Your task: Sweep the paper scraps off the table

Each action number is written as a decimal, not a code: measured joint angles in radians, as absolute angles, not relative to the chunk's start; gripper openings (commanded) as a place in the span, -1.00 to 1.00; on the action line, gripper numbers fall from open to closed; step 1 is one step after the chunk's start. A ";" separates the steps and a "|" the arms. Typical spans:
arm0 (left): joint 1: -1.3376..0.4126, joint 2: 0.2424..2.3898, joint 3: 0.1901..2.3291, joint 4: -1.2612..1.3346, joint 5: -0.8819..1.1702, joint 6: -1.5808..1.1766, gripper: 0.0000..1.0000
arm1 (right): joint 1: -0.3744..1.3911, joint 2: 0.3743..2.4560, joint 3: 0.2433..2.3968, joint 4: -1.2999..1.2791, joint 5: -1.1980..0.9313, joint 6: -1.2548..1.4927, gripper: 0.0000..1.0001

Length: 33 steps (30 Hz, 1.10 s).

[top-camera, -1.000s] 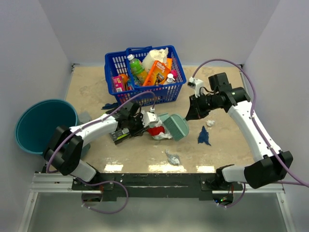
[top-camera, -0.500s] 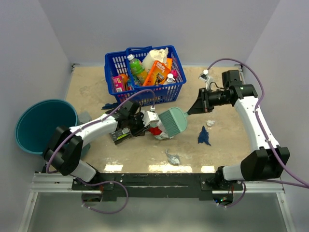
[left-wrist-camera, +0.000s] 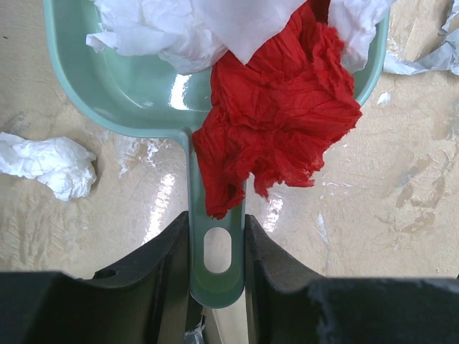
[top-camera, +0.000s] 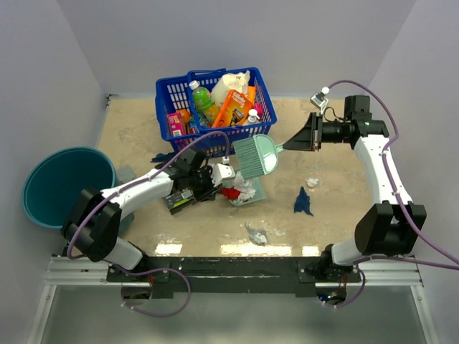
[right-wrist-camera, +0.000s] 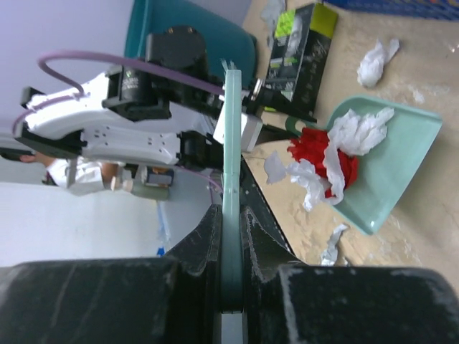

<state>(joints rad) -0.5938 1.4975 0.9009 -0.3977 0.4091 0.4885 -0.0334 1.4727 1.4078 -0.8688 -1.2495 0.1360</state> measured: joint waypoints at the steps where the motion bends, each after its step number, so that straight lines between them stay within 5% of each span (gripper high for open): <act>1: -0.593 1.493 0.900 -0.397 0.409 0.488 -1.00 | -0.043 1.478 1.410 -0.852 -1.261 0.152 -1.00; 33: -0.583 1.473 0.899 -0.369 0.416 0.481 -1.00 | -0.092 1.446 1.389 -0.582 -1.438 0.492 -1.00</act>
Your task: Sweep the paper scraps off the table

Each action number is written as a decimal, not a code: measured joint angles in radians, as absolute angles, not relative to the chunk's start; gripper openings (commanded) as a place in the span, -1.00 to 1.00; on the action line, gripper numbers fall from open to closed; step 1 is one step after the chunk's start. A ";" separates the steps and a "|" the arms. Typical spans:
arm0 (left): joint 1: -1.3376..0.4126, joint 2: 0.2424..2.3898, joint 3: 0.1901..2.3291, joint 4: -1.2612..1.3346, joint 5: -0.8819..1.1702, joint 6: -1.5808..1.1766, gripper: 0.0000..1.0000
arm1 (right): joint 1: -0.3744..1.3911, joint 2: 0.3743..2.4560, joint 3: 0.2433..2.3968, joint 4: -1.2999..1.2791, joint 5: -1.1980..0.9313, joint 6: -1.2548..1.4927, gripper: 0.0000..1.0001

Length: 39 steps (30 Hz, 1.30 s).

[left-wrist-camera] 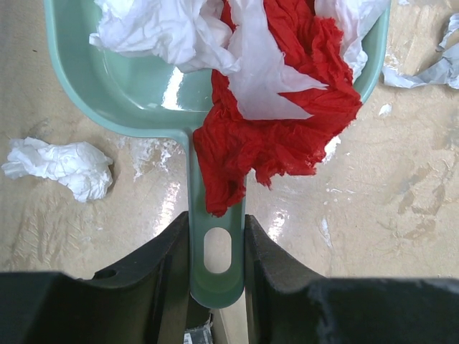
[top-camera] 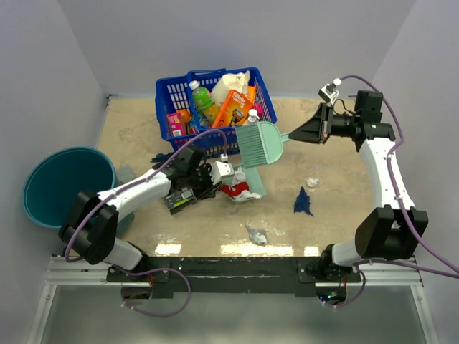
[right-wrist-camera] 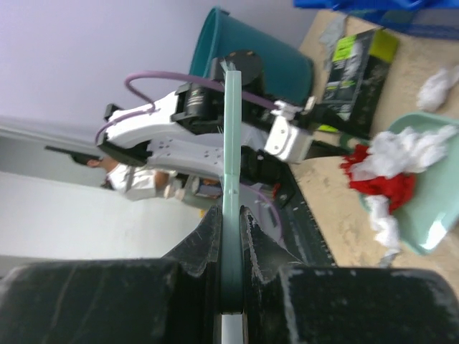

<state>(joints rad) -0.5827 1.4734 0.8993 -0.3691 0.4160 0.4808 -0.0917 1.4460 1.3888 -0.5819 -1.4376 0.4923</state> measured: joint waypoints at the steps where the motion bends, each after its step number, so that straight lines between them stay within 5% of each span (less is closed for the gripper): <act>1: -0.583 1.467 0.899 -0.377 0.416 0.482 -1.00 | -0.102 1.446 1.389 -0.582 -1.424 0.481 -1.00; 12: -0.582 1.369 0.921 -0.513 0.422 0.525 -1.00 | -0.193 1.439 1.515 -0.749 -1.030 0.177 -1.00; 24: -0.557 1.360 1.219 -0.762 0.443 0.547 -1.00 | -0.191 1.394 1.385 -0.706 -0.471 0.130 -1.00; 39: -0.474 1.272 1.353 -0.958 0.403 0.546 -1.00 | -0.192 1.471 1.307 -0.687 -0.402 0.165 -1.00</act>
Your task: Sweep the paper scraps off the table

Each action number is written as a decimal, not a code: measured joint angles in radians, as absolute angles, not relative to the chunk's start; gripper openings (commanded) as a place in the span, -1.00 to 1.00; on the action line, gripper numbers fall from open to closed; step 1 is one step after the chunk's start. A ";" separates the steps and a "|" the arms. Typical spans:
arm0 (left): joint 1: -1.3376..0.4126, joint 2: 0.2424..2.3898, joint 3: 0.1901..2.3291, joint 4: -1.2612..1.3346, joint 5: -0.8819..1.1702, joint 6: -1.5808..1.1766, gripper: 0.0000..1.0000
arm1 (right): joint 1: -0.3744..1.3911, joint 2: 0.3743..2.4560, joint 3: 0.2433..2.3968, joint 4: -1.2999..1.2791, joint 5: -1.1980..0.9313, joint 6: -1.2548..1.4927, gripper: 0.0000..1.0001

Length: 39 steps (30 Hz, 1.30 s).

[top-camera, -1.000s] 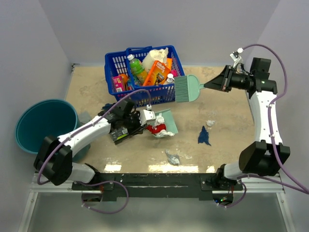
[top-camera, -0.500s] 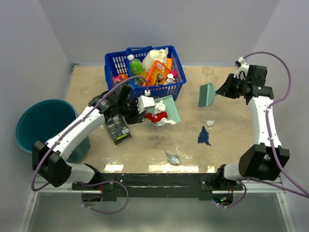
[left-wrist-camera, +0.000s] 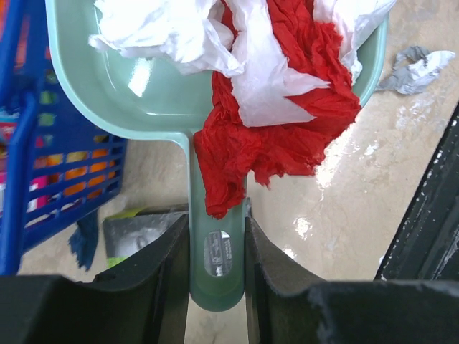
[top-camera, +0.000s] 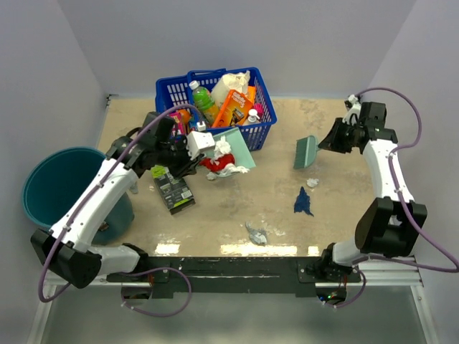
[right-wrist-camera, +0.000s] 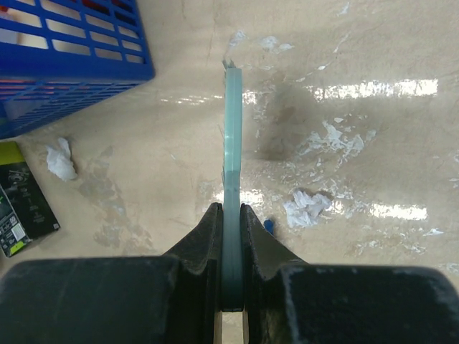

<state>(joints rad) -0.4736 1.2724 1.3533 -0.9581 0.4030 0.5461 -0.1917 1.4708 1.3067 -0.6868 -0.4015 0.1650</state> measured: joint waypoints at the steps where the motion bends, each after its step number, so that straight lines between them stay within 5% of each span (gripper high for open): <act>1: -0.464 1.266 1.369 -0.971 0.395 0.547 -1.00 | -0.192 1.486 1.307 -0.685 -0.402 0.169 -1.00; 13: -0.362 1.190 1.494 -1.108 0.305 0.573 -1.00 | -0.192 1.582 1.288 -0.658 -0.398 0.184 -1.00; 39: -0.115 0.838 1.417 -1.235 0.147 0.575 -1.00 | -0.027 1.737 1.353 -0.604 -0.348 0.110 -1.00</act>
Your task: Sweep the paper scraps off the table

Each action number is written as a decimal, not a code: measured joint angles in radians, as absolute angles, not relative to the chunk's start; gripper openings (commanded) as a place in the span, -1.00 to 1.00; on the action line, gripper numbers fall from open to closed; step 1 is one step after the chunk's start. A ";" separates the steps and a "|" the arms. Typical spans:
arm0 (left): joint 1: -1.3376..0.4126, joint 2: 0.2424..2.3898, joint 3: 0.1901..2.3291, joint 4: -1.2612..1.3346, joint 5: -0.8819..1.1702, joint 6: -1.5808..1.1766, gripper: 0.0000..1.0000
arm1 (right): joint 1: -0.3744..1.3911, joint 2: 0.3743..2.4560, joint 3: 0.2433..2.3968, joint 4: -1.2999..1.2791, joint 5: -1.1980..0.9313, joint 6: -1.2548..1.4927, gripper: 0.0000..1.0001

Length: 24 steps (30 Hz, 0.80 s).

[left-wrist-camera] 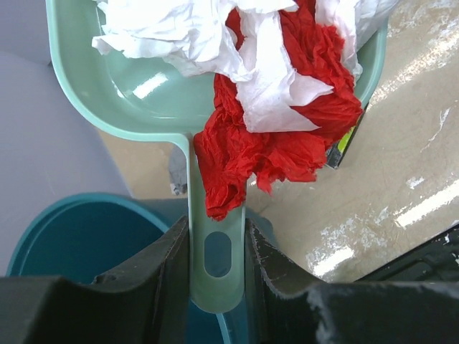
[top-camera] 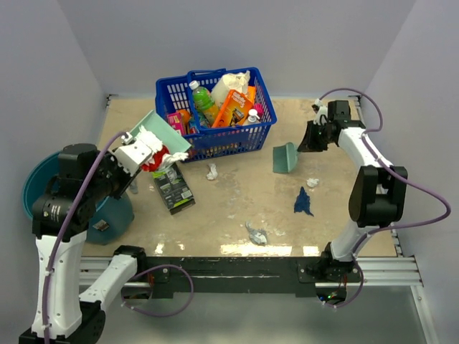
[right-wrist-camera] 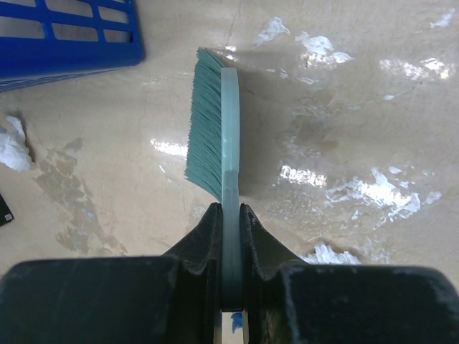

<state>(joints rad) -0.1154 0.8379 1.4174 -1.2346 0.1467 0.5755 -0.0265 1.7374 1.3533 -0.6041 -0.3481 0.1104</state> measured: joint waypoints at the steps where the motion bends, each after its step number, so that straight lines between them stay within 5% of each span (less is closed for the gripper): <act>1: -0.107 0.830 1.417 -1.243 0.145 0.568 -1.00 | -0.021 1.743 1.359 -0.604 -0.348 0.107 -1.00; 24: 0.220 0.870 1.482 -1.284 0.066 0.330 -1.00 | 0.071 1.783 1.392 -0.580 -0.330 0.085 -1.00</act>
